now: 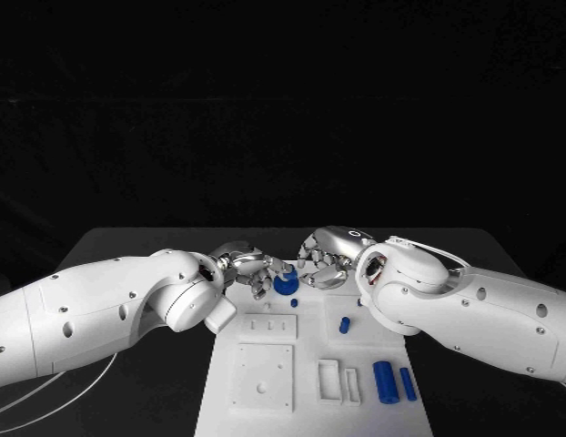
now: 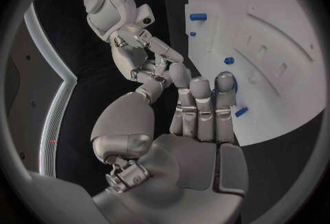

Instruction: Assemble the parts on the task board

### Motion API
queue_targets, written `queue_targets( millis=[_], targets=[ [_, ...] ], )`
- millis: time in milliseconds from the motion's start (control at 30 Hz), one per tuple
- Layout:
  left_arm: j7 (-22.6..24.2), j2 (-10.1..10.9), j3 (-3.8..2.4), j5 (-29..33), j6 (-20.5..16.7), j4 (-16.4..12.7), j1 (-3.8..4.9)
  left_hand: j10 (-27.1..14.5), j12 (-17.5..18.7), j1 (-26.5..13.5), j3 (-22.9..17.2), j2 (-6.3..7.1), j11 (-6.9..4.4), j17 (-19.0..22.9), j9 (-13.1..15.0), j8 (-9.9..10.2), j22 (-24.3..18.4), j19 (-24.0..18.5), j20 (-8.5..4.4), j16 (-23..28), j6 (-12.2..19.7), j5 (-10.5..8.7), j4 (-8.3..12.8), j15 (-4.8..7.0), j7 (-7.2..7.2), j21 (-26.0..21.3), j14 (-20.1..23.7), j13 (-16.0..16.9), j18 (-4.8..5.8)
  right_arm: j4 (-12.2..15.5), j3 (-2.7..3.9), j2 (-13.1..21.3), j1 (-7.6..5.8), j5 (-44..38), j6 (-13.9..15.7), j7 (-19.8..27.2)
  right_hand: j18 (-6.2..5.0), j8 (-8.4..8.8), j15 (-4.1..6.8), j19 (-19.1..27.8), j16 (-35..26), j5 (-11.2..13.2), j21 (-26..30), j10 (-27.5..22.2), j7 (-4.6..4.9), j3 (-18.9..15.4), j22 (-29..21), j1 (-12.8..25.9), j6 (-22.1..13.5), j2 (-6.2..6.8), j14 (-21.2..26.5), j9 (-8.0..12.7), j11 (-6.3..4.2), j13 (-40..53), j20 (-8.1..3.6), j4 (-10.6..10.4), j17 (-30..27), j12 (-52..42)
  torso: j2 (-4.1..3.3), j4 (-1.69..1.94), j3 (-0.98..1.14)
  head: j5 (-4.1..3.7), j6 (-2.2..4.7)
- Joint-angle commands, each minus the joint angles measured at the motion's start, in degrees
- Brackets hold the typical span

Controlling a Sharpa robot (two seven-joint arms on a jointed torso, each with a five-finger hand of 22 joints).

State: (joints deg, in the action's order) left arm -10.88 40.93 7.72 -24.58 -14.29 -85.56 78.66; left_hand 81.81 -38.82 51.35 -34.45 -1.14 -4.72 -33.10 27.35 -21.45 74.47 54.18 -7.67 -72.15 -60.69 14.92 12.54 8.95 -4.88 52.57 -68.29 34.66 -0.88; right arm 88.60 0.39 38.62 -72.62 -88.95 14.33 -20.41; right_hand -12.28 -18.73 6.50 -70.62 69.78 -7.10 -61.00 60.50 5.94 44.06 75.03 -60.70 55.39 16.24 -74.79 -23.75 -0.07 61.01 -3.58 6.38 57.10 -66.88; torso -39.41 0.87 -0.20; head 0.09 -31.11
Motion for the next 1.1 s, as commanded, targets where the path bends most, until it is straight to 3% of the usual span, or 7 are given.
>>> queue_targets(
  millis=[33,200,300,700,900,967,1100],
  targets=[
    [-0.5,0.1,-0.06,-4.2,1.8,0.0,0.08,-0.3,-0.3,0.3,-0.3,-0.37,-0.25,0.1,15.3,0.0,0.1,-0.2,-7.67,-0.4,-4.6,0.45,0.3,1.44,3.63,0.4,-0.6,0.1,0.05,-0.4,0.01,0.9,0.04,0.8,1.1,1.3,-2.72,0.48,-0.56,0.2,-0.2,-0.2,0.3,-0.3,0.79,-1.6,0.3,0.3,-0.4,0.57,0.3,0.1,0.38,-0.2,-0.25,0.1,0.0,0.5,0.03,0.02,-0.07,0.09,-0.1],
    [-3.0,0.5,-0.06,-10.2,2.3,0.4,0.08,-0.3,-0.6,0.4,-0.4,-0.18,-0.31,0.2,15.7,0.2,0.0,-0.3,-7.72,-0.7,-4.8,1.33,0.7,1.48,3.68,0.6,-0.6,0.1,0.07,-2.0,0.02,2.5,0.03,1.4,2.5,2.2,-2.72,0.75,-0.77,0.7,-0.4,-1.0,0.6,-0.7,1.03,-3.7,0.3,0.8,-1.0,0.65,0.6,0.2,0.59,-0.4,-0.24,0.3,0.1,0.7,0.05,-0.02,-0.08,0.21,-0.18],
    [-5.5,0.8,-0.05,-13.8,3.0,0.3,0.08,0.1,-1.0,0.4,-0.5,0.31,-0.54,0.4,16.4,0.3,-0.1,-0.1,-7.81,-1.2,-5.4,5.09,1.0,1.71,3.91,0.9,-1.1,0.0,0.09,-3.2,0.07,3.7,0.0,1.9,4.2,3.1,-2.72,0.7,-0.77,0.7,-0.4,-1.1,0.6,-0.7,1.01,-3.9,0.3,0.8,-1.0,0.6,0.6,0.1,0.58,-0.5,-0.24,0.2,0.1,0.7,0.08,-0.05,-0.08,0.25,-0.27],
    [-11.2,2.0,0.23,-22.5,5.7,-1.2,0.09,0.6,-1.7,0.4,-0.5,0.58,-0.7,0.8,17.1,0.8,-0.3,0.4,-8.03,-1.7,-5.8,6.27,1.1,2.01,4.06,1.4,-1.9,0.0,0.01,-8.1,0.54,4.9,-1.05,4.2,7.2,4.9,-2.72,0.58,-0.67,0.7,-0.4,-1.6,0.8,-0.5,0.92,-3.9,0.3,0.1,-0.8,0.67,0.6,0.0,0.49,-0.6,-0.32,0.3,0.1,0.7,0.05,0.03,0.1,0.4,-1.59],
    [-11.8,2.8,1.92,-23.7,2.9,-2.5,0.12,0.7,-2.0,0.3,-0.5,0.71,-0.73,0.8,17.3,0.9,-0.4,0.5,-8.08,-1.9,-5.9,6.41,1.1,2.04,4.09,1.6,-2.0,0.1,-0.02,-10.9,0.59,3.7,-2.04,4.8,7.7,5.8,-2.72,0.55,-0.64,0.7,-0.4,-1.9,0.8,-0.5,0.89,-3.9,0.4,-0.1,-0.7,0.67,0.6,0.0,0.46,-0.7,-0.33,0.2,0.1,0.7,0.14,0.22,0.24,0.39,-2.44],
    [-11.9,3.2,3.29,-24.6,0.6,-3.3,0.14,0.8,-2.1,0.3,-0.4,0.83,-0.74,0.9,17.4,0.9,-0.4,0.6,-8.1,-2.0,-6.0,6.42,0.9,2.05,4.11,1.7,-2.1,0.1,-0.03,-11.9,0.62,3.2,-2.27,5.1,8.1,6.1,-2.72,0.55,-0.64,0.7,-0.4,-1.9,0.8,-0.5,0.89,-3.9,0.4,-0.1,-0.7,0.67,0.7,0.0,0.46,-0.7,-0.33,0.2,0.1,0.7,0.17,0.3,0.26,0.41,-2.62],
    [-11.7,3.6,4.29,-25.2,-2.3,-4.2,0.13,0.9,-2.6,0.2,-0.5,1.26,-0.84,0.9,17.7,1.0,-0.4,0.7,-8.15,-2.3,-6.4,6.46,0.6,2.1,4.22,1.9,-2.4,0.2,-0.09,-13.7,0.64,2.2,-2.69,5.2,8.0,6.2,-2.72,0.6,-0.65,0.8,-0.5,-2.4,0.9,-0.6,0.91,-4.0,0.4,-0.2,-0.8,0.67,0.7,0.0,0.47,-0.9,-0.31,0.1,0.1,0.9,0.39,0.53,0.54,0.39,-3.28]
  ],
)
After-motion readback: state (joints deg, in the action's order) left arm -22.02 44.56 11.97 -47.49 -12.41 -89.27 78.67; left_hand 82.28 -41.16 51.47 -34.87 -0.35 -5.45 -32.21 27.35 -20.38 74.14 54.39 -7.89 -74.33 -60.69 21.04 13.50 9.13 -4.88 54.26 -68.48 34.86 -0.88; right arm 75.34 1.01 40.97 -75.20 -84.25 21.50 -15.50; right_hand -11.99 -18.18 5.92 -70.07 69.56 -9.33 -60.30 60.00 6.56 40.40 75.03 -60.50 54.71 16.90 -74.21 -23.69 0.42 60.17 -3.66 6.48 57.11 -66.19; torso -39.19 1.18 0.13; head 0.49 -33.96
